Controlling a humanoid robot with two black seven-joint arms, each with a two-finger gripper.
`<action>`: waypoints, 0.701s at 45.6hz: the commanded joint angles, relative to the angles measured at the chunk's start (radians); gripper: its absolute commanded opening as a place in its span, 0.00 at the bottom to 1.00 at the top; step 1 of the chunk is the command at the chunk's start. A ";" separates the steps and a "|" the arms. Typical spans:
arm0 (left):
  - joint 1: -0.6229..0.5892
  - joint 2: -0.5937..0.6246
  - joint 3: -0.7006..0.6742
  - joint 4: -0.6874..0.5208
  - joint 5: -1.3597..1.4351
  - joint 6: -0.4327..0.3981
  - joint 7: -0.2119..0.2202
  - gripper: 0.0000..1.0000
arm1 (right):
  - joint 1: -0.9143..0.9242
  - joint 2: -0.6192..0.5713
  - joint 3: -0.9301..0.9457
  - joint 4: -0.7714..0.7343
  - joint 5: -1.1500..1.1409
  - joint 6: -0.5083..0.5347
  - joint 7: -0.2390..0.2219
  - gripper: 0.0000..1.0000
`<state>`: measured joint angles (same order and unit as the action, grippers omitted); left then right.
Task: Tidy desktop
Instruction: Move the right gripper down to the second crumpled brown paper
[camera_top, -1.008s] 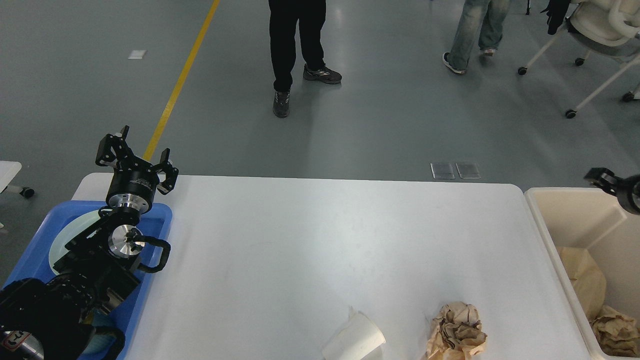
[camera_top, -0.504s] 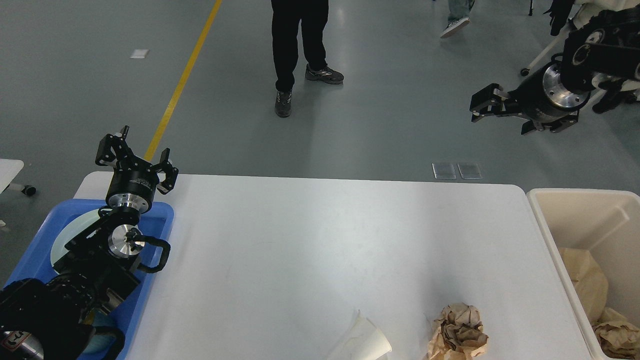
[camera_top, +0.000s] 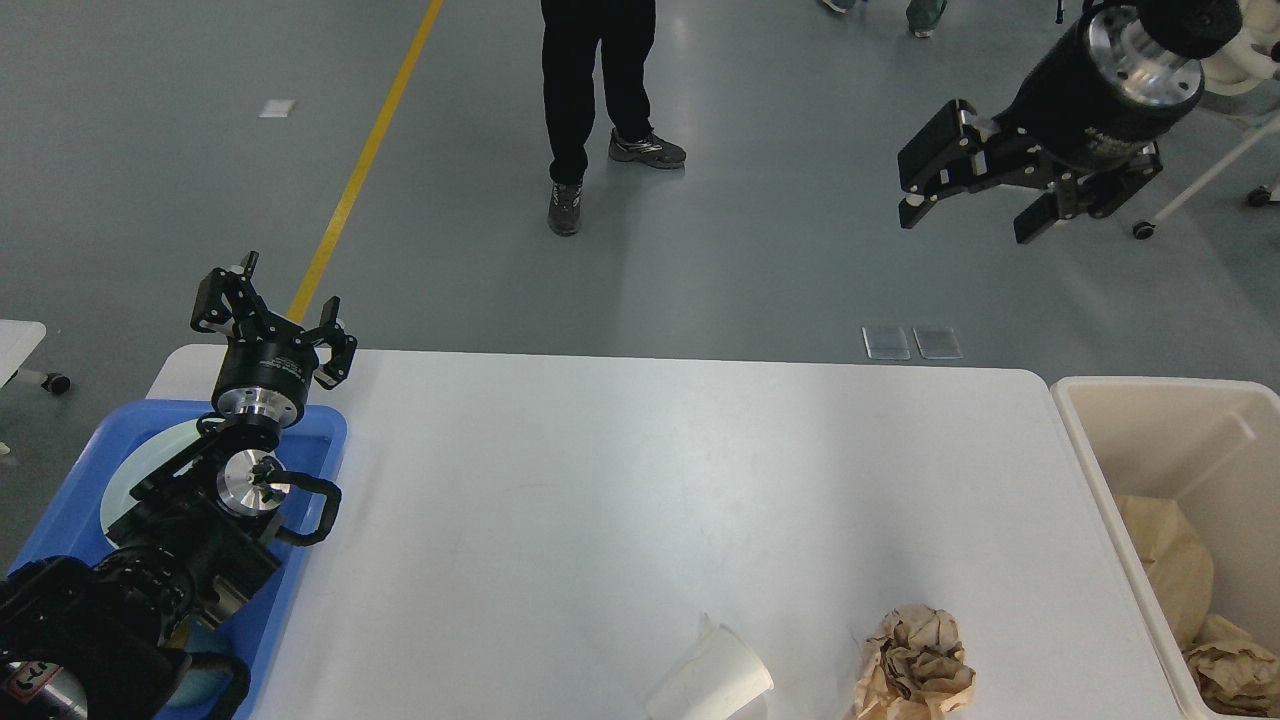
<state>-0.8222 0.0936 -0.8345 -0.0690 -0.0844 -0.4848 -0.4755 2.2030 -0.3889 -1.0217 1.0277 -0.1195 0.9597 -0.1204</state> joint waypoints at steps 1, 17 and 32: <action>0.000 0.000 0.000 0.000 0.000 0.000 0.000 0.96 | -0.133 -0.008 0.000 -0.001 -0.002 0.000 -0.002 1.00; 0.000 0.000 0.000 0.000 0.000 0.000 0.000 0.96 | -0.612 0.004 -0.011 -0.003 -0.009 -0.196 -0.004 1.00; 0.000 0.000 0.000 0.000 0.000 0.000 0.000 0.96 | -0.847 0.041 -0.003 -0.015 -0.009 -0.412 -0.004 1.00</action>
<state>-0.8224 0.0936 -0.8345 -0.0691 -0.0841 -0.4848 -0.4755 1.4116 -0.3513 -1.0316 1.0155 -0.1287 0.5993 -0.1241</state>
